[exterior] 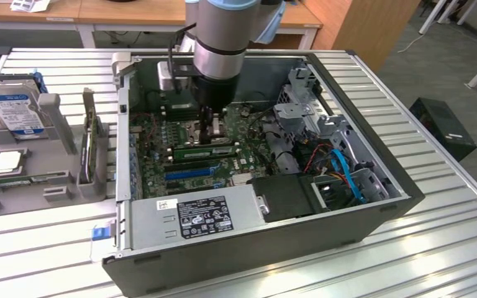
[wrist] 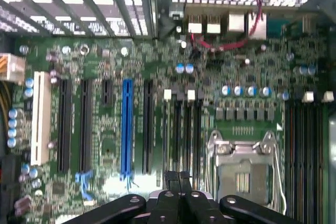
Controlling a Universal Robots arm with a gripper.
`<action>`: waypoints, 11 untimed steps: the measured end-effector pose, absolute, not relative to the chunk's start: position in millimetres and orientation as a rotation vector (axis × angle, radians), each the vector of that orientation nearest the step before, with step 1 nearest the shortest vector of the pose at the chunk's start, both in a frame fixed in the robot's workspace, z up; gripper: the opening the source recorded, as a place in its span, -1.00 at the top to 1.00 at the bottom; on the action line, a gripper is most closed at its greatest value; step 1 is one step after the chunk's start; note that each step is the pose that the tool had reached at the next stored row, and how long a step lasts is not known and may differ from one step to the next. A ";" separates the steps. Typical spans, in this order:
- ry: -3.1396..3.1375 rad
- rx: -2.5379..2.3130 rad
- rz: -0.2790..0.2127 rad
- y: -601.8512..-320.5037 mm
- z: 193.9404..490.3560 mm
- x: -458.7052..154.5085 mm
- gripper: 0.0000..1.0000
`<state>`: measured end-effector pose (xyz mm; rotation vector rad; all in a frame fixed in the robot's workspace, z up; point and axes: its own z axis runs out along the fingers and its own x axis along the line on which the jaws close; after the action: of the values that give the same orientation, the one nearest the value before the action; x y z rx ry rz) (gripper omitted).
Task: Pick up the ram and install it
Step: 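Press down the ram until it locks into place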
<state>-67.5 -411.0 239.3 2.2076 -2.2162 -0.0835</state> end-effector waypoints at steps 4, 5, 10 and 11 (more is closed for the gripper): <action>-2.216 2.208 -0.083 -411.0 239.3 -77.6 0.79; -2.216 2.208 -0.083 -411.0 239.4 -79.8 0.79; -2.216 2.207 -0.083 -411.0 239.3 -87.9 0.79; -2.216 2.208 -0.084 -410.9 239.3 -88.4 0.79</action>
<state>-88.4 -410.9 239.3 2.2075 -2.2163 -0.0836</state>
